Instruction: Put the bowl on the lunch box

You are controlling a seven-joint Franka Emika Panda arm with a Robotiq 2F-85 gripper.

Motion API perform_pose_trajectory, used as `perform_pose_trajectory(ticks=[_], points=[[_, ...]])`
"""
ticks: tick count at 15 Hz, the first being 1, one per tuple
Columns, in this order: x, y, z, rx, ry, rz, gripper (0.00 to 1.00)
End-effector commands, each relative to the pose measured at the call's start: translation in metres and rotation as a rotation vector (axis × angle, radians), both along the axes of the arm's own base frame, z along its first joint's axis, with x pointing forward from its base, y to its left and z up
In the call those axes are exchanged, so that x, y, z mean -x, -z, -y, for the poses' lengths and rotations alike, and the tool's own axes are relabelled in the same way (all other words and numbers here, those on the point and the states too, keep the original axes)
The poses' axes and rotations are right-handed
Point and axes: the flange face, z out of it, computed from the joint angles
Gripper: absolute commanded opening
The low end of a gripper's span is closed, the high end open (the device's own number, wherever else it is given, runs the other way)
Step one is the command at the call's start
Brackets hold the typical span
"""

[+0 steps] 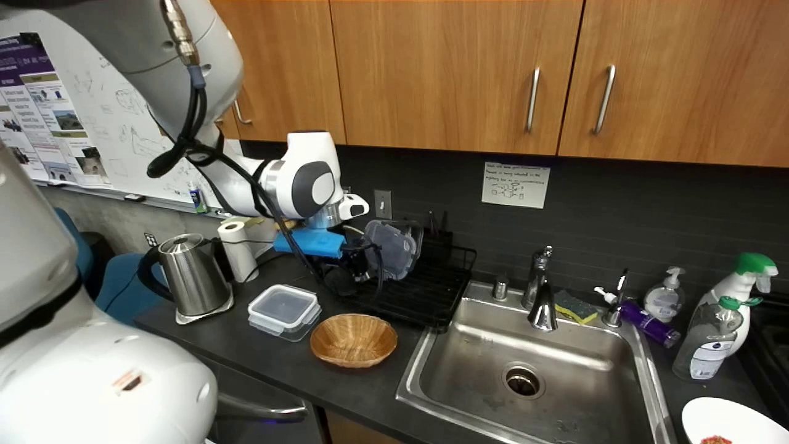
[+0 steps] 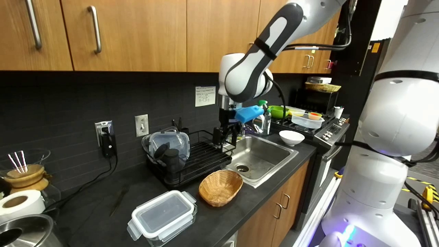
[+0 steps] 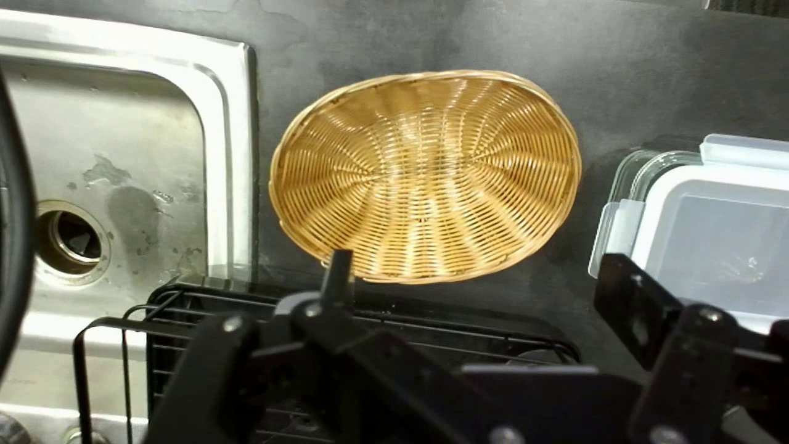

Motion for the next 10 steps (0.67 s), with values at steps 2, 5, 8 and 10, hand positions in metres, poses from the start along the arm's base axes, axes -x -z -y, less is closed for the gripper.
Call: perform_pose_trajectory(ticks=[2, 5, 8, 10], points=[[-0.002, 0.044, -0.022, -0.002, -0.013, 0.033, 1.0], [-0.013, 0.059, -0.027, -0.03, -0.004, 0.081, 1.0], [-0.027, 0.062, -0.035, -0.047, -0.005, 0.108, 1.0], [-0.037, 0.059, -0.042, -0.055, -0.008, 0.123, 1.0]])
